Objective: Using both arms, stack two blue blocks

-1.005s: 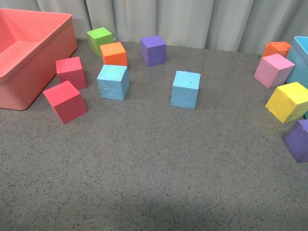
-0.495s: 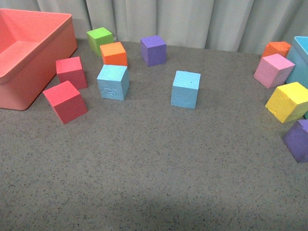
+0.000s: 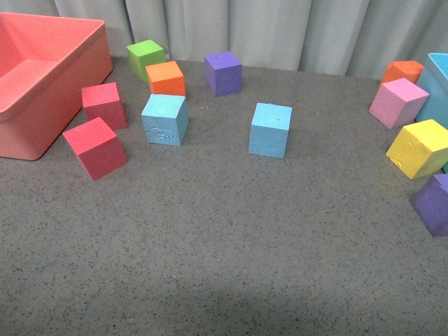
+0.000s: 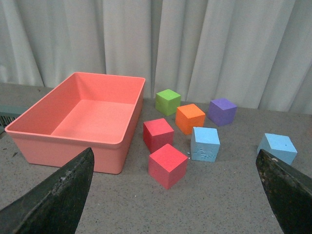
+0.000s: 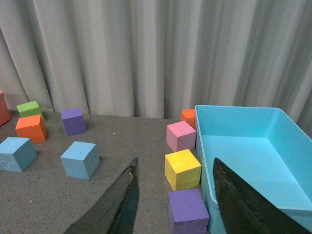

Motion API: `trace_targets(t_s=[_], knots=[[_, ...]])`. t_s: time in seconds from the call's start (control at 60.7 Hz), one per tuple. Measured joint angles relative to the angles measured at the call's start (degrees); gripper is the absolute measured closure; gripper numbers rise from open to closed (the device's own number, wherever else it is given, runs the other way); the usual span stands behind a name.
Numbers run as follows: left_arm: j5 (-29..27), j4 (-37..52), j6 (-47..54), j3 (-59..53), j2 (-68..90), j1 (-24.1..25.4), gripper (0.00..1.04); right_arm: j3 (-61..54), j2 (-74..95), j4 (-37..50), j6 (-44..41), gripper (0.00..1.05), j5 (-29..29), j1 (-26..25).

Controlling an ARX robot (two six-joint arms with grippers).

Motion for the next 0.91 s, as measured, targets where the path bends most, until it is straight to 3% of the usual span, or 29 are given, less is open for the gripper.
trace_targets(t_s=[0.148,0.198,0.231,0.264,0.429,0.511,0.659,0.775,0.907], knots=[[-0.57,-0.52,-0.22,0.15,0.37,-0.17,0.07,0.0,0.0,0.0,0.0,0.33,0.0,0.0],[-3.63,-6.69,-2.12,3.08,7.72,-2.1,0.07,0.0,0.0,0.0,0.0,0.19,0.0,0.0],[-3.82,-4.61,-3.32,4.13,14.95,-2.93,0.07,0.0,-0.04,0.0,0.02,0.1,0.0,0.0],[-4.26,-2.01,-3.67,4.85,19.47,-3.34,0.07,0.0,-0.04,0.0,0.07,0.08,-0.04,0.0],[-3.67,13.97,-5.66,12.11,45.7,-5.84,0.07,0.0,-0.04,0.0,0.04,0.1,-0.02,0.0],[-1.75,17.73,-5.77,17.62,58.47,-7.48,0.07,0.0,-0.04,0.0,0.04,0.1,-0.02,0.0],[4.44,14.27,-5.62,30.67,80.28,-10.1,0.07,0.0,-0.04,0.0,0.04,0.1,-0.02,0.0],[2.75,8.5,-5.11,45.55,95.45,-11.63,0.07,0.0,-0.04,0.0,0.04,0.1,0.0,0.0],[2.25,4.28,-4.72,54.12,102.51,-12.55,0.07,0.0,-0.04,0.0,0.04,0.1,-0.02,0.0]])
